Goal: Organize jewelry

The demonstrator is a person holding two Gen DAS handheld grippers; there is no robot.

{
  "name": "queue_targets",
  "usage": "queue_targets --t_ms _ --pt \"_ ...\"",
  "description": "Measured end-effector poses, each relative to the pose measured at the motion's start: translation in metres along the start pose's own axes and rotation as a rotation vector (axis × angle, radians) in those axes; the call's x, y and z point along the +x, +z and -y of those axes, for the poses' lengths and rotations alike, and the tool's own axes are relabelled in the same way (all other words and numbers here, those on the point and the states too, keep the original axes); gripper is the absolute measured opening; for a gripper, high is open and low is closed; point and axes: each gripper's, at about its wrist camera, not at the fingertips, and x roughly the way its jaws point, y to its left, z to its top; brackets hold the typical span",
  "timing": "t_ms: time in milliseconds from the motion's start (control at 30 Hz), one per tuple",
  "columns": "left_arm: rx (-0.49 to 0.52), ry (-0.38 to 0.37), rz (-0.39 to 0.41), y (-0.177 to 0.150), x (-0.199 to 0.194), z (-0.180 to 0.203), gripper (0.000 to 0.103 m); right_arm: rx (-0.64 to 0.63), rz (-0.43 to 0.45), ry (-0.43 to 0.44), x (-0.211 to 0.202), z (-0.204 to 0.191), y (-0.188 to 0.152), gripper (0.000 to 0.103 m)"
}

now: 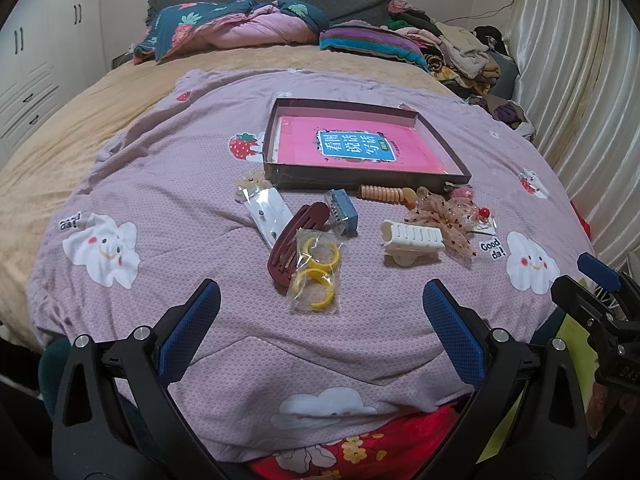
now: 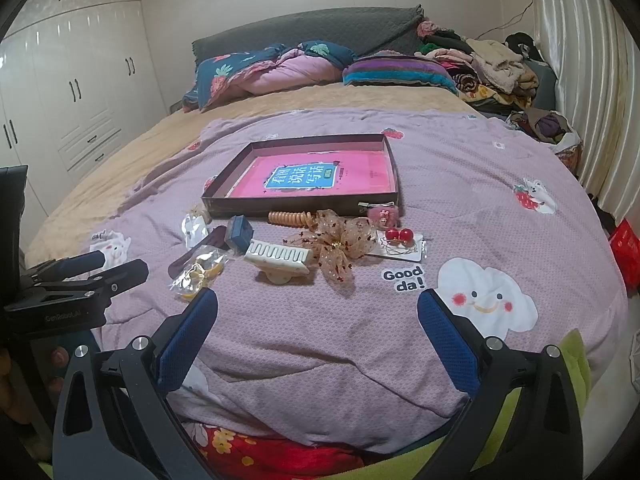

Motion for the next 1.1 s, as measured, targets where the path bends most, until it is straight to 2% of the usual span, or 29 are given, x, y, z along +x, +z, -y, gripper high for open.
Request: queue_targets --t_ms 433,800,1100 --pt "-0.012 0.004 -0.008 0.003 0.002 -0.004 0.095 -0.007 -0.011 0.021 0.005 -0.003 0.007 0.099" --pt "-0.079 0.052 -0.041 0.029 0.024 -0.055 0.095 -0.047 -0.005 0.077 0.023 -0.014 0.041 0.099" --pt "-0.126 0.011 -0.089 0.050 0.056 -0.090 0.095 -0.089 -0.021 0.140 0.046 -0.032 0.062 0.099"
